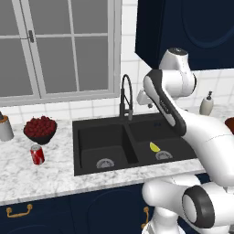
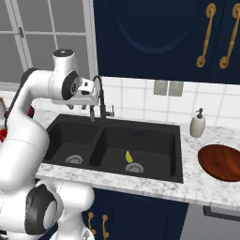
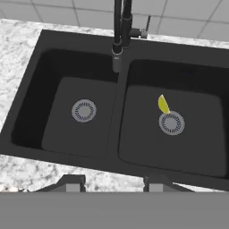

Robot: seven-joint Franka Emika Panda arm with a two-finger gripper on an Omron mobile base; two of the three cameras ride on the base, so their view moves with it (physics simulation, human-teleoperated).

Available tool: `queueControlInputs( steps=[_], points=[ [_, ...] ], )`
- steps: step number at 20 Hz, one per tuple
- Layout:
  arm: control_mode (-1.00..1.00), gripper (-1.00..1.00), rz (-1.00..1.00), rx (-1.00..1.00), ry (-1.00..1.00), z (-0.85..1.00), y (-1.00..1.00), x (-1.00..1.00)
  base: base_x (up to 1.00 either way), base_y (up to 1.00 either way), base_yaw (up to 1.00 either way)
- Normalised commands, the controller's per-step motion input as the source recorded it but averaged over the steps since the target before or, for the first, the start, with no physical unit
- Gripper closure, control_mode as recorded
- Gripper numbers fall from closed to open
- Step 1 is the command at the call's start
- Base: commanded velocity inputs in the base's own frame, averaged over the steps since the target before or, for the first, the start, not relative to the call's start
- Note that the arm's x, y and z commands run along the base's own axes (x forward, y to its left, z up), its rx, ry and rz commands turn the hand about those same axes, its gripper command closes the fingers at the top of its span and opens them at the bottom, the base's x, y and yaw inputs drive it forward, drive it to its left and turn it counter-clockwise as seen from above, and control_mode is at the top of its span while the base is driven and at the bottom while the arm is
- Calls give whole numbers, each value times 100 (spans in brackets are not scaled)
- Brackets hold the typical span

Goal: Pick the lemon wedge from the sink and place it in the bowl. Then pick the bowl and place it in the microwave. Then close the microwave door and press the start button.

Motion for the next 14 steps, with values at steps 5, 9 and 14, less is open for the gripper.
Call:
queueControlInputs(
  steps=[5,9,14],
  points=[
    [-100,-100,-1,0,-3,-9,-22,-28,0,0,0],
    [-100,-100,0,8,-4,-76,-100,-57,0,0,0],
    [-100,-100,0,8,1,-87,-89,-15,0,0,0]
  ],
)
